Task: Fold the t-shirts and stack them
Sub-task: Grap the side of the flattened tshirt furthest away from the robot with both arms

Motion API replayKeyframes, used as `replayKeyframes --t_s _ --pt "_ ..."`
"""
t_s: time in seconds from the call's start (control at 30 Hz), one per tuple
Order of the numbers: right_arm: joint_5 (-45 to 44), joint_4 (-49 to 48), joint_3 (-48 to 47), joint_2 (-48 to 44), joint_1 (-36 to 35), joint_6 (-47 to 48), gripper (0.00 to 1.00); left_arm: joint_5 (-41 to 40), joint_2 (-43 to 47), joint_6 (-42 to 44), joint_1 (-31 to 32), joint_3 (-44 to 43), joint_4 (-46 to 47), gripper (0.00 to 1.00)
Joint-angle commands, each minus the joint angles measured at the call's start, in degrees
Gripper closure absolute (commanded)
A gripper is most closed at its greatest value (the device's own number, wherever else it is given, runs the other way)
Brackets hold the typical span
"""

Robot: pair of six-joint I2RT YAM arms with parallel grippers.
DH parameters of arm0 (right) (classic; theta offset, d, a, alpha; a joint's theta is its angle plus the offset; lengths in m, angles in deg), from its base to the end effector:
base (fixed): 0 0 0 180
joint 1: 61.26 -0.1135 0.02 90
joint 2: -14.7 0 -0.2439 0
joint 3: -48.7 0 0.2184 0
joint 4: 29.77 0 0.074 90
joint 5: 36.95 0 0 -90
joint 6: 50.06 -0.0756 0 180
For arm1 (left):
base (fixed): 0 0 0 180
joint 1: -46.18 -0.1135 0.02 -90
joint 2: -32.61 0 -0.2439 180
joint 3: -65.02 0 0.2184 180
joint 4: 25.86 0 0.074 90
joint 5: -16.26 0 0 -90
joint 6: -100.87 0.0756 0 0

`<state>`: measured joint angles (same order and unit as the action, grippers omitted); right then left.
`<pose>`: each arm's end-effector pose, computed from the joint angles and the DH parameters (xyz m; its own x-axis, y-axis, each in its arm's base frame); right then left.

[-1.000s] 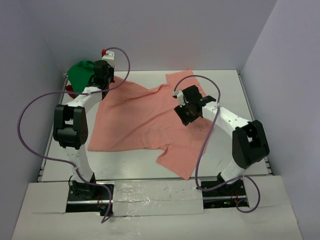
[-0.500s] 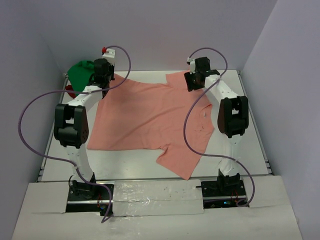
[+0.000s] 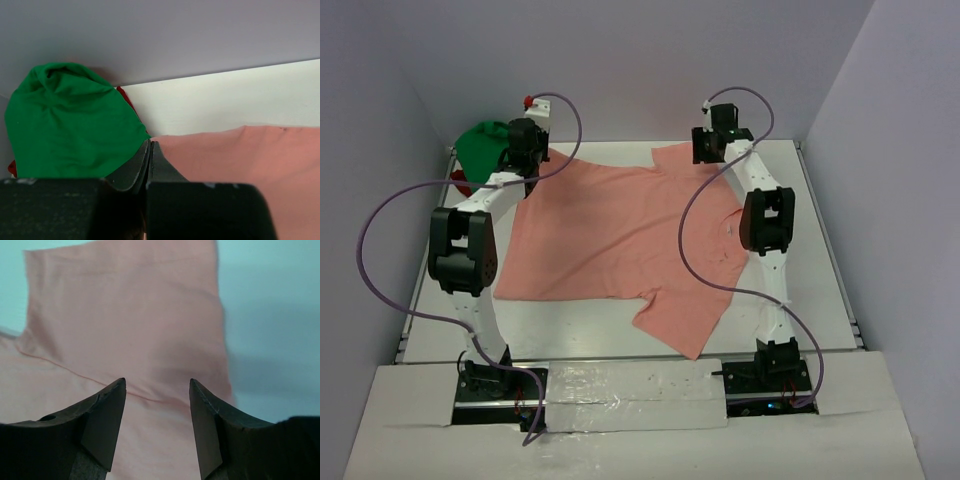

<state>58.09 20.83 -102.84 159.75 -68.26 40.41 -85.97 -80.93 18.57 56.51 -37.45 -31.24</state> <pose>0.5393 0.0729 0.1740 -0.6893 -0.0929 -0.7185 -0.1897 0.9803 0.0553 0.4688 -0.0692 0.2533 -0.2794 0.1840 -0.9424 0.0129 0.9821 0.1879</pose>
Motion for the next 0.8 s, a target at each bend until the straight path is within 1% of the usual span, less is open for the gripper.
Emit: replayKeyframes --t_s 0.0,0.03,0.1,0.23,0.33,0.47,0.53,0.6,0.77 --pt "-3.11 0.59 -2.49 -0.38 2.87 -6.70 0.39 -0.16 0.68 -0.94 -0.13 0.65 2.62 1.00" --pt "-1.28 1.20 -4.14 0.48 3.66 -7.75 0.38 0.10 0.77 -0.94 -0.05 0.74 2.35 1.00" --pt "-0.30 3.57 -7.22 1.72 5.76 -10.66 0.38 0.01 1.03 -1.02 -0.04 0.74 2.18 1.00" --pt "1.55 1.56 -3.91 0.76 8.40 -11.72 0.38 0.19 1.65 -1.11 -0.04 1.53 2.44 1.00" --pt "3.74 2.17 -5.38 1.98 9.81 -11.98 0.38 0.19 2.18 -1.20 -0.04 1.97 2.53 1.00" --pt "12.51 2.96 -7.58 4.62 12.44 -17.15 0.38 0.10 2.79 -1.20 -0.04 2.32 2.27 1.00" --pt "16.12 3.40 -8.81 6.11 13.33 -18.13 0.38 -0.16 3.41 -0.94 -0.04 2.67 2.35 1.00" --pt "18.77 2.97 -7.25 6.03 13.86 -18.49 0.39 -0.43 3.93 -0.76 -0.13 3.28 2.53 1.00" --pt "20.01 2.61 -2.93 3.48 13.86 -16.38 0.38 -0.16 5.87 -0.67 -0.13 4.87 1.74 1.00"
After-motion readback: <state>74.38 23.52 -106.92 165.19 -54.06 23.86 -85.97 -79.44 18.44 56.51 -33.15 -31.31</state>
